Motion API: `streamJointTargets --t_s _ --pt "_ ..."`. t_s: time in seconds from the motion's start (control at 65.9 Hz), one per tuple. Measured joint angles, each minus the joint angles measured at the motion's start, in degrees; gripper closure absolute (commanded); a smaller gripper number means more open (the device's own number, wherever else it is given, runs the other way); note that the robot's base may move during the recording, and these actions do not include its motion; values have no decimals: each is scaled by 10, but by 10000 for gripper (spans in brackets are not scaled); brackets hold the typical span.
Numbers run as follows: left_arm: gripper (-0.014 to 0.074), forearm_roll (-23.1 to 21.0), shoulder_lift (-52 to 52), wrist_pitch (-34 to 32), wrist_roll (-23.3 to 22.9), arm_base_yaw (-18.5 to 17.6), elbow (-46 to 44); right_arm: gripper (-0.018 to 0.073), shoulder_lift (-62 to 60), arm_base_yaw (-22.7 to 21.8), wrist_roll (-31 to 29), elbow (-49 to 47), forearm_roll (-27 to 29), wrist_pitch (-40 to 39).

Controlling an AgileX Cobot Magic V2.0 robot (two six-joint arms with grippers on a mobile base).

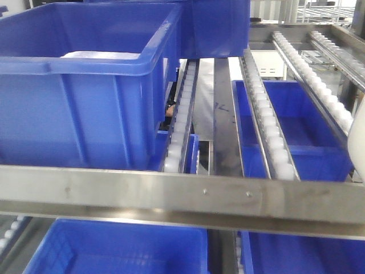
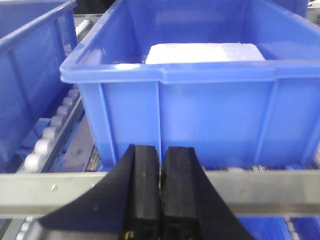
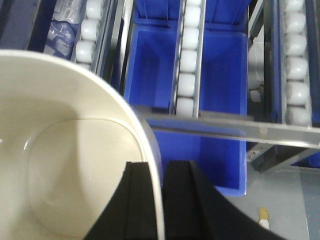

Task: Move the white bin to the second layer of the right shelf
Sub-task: 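Extend the right gripper to bring the bin over the second shelf layer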

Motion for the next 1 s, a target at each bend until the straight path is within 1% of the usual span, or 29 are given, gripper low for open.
streamJointTargets --t_s 1.001 --pt "512 0 0 0 0 0 0 512 0 0 0 0 0 0"
